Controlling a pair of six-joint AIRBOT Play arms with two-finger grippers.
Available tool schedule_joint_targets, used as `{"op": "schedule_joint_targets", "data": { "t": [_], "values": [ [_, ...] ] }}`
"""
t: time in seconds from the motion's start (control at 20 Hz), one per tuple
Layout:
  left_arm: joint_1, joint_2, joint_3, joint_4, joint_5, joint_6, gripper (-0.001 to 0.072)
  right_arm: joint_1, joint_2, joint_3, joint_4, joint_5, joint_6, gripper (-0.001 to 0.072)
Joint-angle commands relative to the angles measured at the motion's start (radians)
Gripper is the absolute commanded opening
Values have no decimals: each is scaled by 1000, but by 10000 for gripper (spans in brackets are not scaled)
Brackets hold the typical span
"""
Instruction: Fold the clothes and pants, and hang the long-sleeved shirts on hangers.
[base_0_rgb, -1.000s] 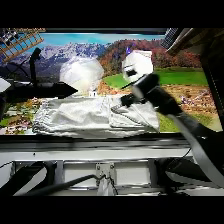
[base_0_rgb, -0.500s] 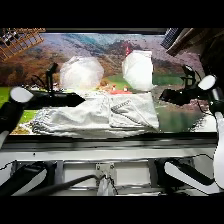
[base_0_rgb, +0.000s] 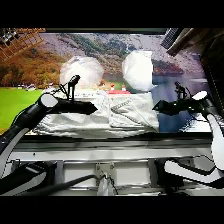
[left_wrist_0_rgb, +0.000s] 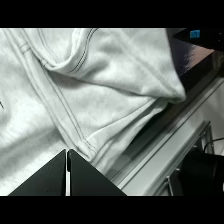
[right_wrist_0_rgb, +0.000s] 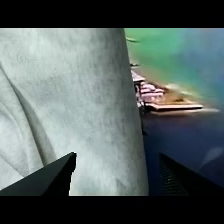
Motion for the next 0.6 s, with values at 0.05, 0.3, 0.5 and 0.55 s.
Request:
{"op": "schedule_joint_targets", "data": {
  "t": [0.05,0.3,0.5,0.55],
  "values": [
    [-9,-29,-1,0,8,0,27,5,-9,-22,14,-45,-29,608],
    [-9,-29,-1,0,7,0,27,35,-15,-40,24,-89,-32,589],
    [-9,-29,-1,0,11,0,27,127,-29,-53,74,-120,-29,492],
    [-9,-29,-1,0,11,0,27,156,-35,-53,76,-130,-27,491]
  ]
}}
